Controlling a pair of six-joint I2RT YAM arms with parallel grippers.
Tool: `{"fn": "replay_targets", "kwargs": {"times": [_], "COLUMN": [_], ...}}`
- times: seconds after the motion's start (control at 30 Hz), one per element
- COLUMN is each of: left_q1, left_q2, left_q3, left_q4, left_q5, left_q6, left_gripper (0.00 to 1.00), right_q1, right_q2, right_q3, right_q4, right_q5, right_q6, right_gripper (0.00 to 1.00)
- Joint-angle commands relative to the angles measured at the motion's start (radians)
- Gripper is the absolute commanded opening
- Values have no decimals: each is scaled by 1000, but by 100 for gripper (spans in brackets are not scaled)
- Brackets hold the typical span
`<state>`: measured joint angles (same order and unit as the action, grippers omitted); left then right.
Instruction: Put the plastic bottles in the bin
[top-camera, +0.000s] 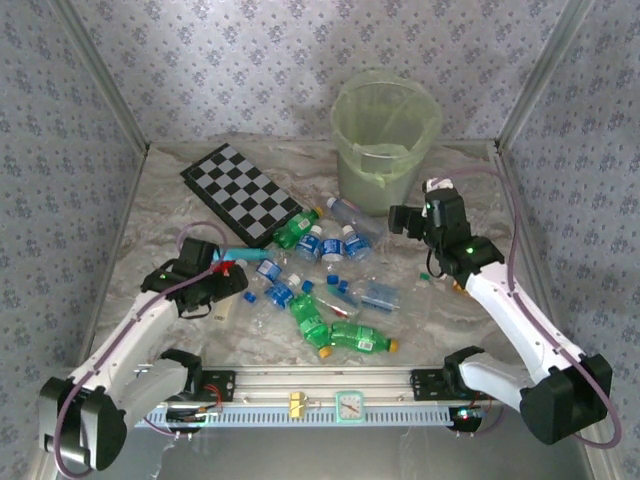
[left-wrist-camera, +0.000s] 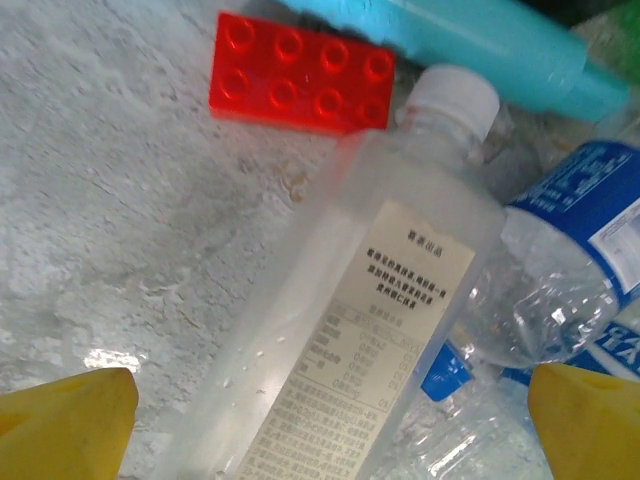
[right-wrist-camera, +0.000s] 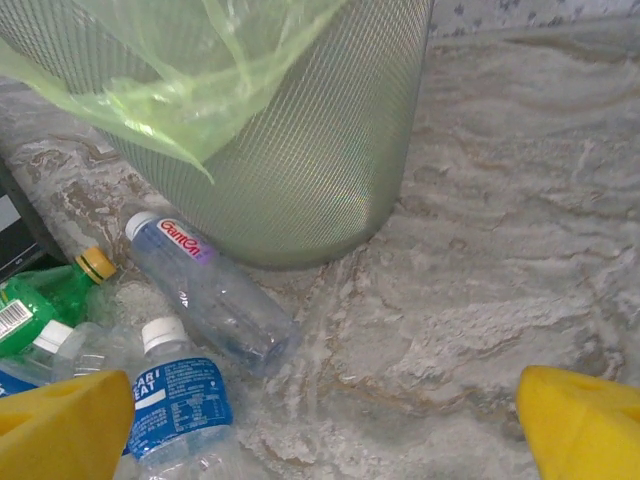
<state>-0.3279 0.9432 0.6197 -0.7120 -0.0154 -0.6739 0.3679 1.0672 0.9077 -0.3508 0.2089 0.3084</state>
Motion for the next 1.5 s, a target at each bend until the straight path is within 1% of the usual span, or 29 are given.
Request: {"fn": "replay_targets", "kwargs": {"times": [0.0, 0.2, 0.33, 0.63, 0.83, 1.0, 1.1, 1.2, 1.27, 1.4, 1.47], "left_q1": [-42, -72, -82, -109, -121, -129, -135, -135, -135, -142, -159], "left_q2": [15, 20, 34, 89, 103, 95, 64, 16, -25, -80, -97], "left_q3": [-37, -96, -117, -130, -128, -118, -97, -54, -19, 22, 29], "left_q4": [-38, -6, 6, 12, 26, 26, 20, 16, 26, 176, 291], "left_q5": [-18, -43, -51, -87, -92, -80, -79, -89, -96, -47, -23], "left_q6": [-24, -69, -66, -52, -44, -45, -52, -63, -84, -116, -118], "left_gripper": [100, 100, 97, 79, 64, 54, 48, 45, 44, 42, 42], "right_q1": [-4, -4, -1, 6, 6, 6, 7, 6, 6, 10, 18], "right_q2": [-24, -8, 11, 16, 8, 14, 11, 7, 4, 8, 19], "right_q3": [-38, -54, -58, -68, -63, -63, -59, -61, -67, -70, -59], "right_q4": [110, 164, 180, 185, 170, 161, 145, 152, 184, 260, 289], "right_q5": [-59, -76, -86, -80, -63, -51, -60, -112, -193, -392, -475], "right_q6": [67, 69, 60, 54, 44, 32, 27, 13, -8, -17, -11], "right_gripper": [100, 100, 100, 100, 100, 100, 100, 100, 100, 100, 100]}}
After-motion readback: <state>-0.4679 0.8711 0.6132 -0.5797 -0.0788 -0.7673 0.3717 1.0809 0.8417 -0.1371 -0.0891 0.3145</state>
